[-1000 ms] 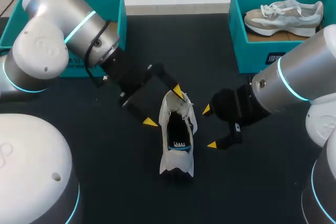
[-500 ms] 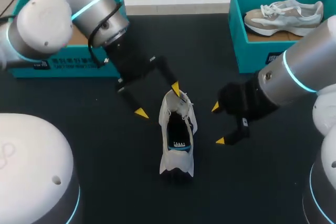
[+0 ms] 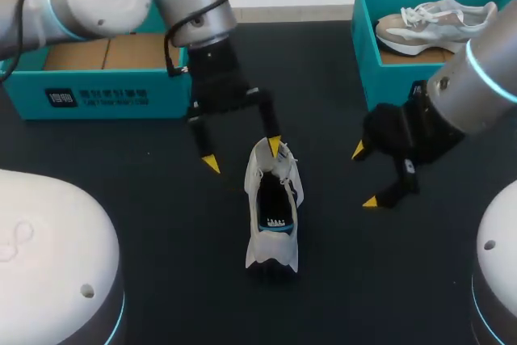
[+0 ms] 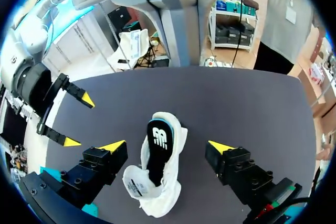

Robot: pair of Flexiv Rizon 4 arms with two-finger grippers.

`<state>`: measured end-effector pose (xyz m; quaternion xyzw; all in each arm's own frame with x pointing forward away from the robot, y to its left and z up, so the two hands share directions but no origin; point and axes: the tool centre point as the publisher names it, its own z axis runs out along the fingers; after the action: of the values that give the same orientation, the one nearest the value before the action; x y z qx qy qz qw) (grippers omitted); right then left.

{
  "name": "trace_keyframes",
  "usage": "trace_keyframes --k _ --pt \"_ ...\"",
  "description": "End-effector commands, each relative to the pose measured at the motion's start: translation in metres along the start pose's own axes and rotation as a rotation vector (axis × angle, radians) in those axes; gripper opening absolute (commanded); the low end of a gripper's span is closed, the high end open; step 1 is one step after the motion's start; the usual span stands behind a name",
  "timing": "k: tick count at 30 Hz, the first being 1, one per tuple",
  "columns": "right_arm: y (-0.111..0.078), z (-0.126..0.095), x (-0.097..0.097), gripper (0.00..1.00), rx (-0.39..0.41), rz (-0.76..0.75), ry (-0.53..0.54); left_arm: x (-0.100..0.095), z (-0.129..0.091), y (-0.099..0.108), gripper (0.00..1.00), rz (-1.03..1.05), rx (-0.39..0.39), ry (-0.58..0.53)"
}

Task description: Take the shoe out of the shoebox, open the shoe tongue, remove and reinsert the insole, then place the shoe into the shoebox

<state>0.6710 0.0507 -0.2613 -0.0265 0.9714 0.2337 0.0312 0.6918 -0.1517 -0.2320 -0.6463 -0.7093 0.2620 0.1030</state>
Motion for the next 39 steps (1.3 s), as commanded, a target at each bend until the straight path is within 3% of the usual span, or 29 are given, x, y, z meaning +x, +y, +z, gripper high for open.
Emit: trace_keyframes --k 1,2,6,8,19,39 --pt "-0.007 -0.043 0.005 1.0 0.0 0.003 0.004 -0.005 0.0 0.01 0.22 0.016 0.008 0.14" --pt "-0.008 -0.046 0.004 1.0 0.014 0.011 0.009 -0.005 0.002 0.011 0.0 0.027 0.012 0.152" --pt "-0.01 -0.056 0.001 1.0 0.026 0.018 0.006 -0.004 0.009 0.018 0.0 0.042 0.032 0.174" --pt "-0.01 -0.06 -0.001 1.0 0.055 0.058 -0.048 -0.004 0.013 0.02 0.0 0.055 0.037 0.187" --pt "-0.01 -0.06 -0.001 1.0 0.055 0.058 -0.048 -0.006 0.062 0.012 0.0 0.086 -0.091 0.213" --pt "-0.01 -0.06 -0.001 1.0 0.055 0.058 -0.048 -0.013 0.134 0.038 0.0 0.064 -0.132 0.186"
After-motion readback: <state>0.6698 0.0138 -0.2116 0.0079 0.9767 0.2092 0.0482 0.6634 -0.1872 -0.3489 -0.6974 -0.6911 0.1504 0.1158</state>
